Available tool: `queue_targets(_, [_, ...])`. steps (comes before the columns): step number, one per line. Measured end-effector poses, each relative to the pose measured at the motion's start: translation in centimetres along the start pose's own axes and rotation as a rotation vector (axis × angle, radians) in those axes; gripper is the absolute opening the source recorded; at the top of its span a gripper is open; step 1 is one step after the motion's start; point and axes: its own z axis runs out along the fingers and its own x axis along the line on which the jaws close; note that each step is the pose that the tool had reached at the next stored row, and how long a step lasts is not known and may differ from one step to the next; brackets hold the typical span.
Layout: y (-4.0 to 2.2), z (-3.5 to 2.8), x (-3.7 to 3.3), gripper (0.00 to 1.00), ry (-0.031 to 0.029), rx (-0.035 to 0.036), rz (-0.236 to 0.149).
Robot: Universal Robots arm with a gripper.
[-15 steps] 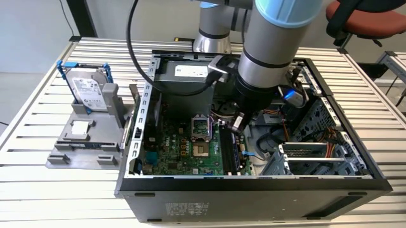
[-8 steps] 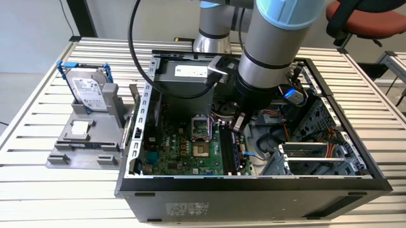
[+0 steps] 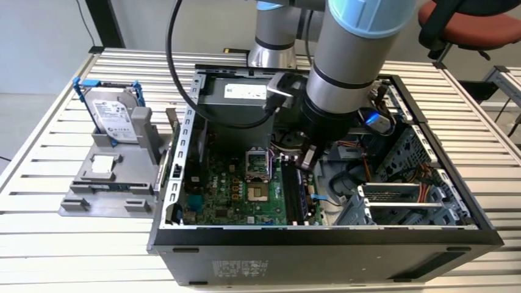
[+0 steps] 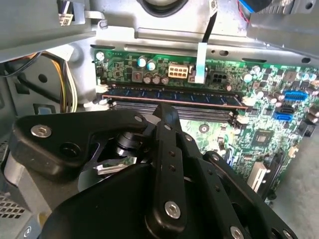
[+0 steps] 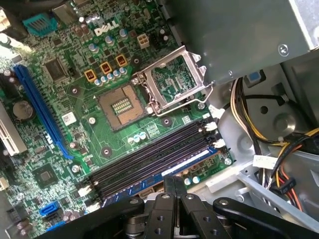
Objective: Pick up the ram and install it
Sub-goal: 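Press down the ram until it locks into place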
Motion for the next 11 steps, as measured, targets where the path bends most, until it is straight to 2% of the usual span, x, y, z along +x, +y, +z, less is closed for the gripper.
queue_targets(2, [0.00,0.00,0.00,0.00,-0.0043,0.0074,-0.017])
queue_targets(5, [-0.01,0.00,-0.01,0.00,-0.0074,0.0118,-0.046])
queue_targets(11, [-0.01,0.00,-0.01,0.00,-0.0061,0.0051,-0.151])
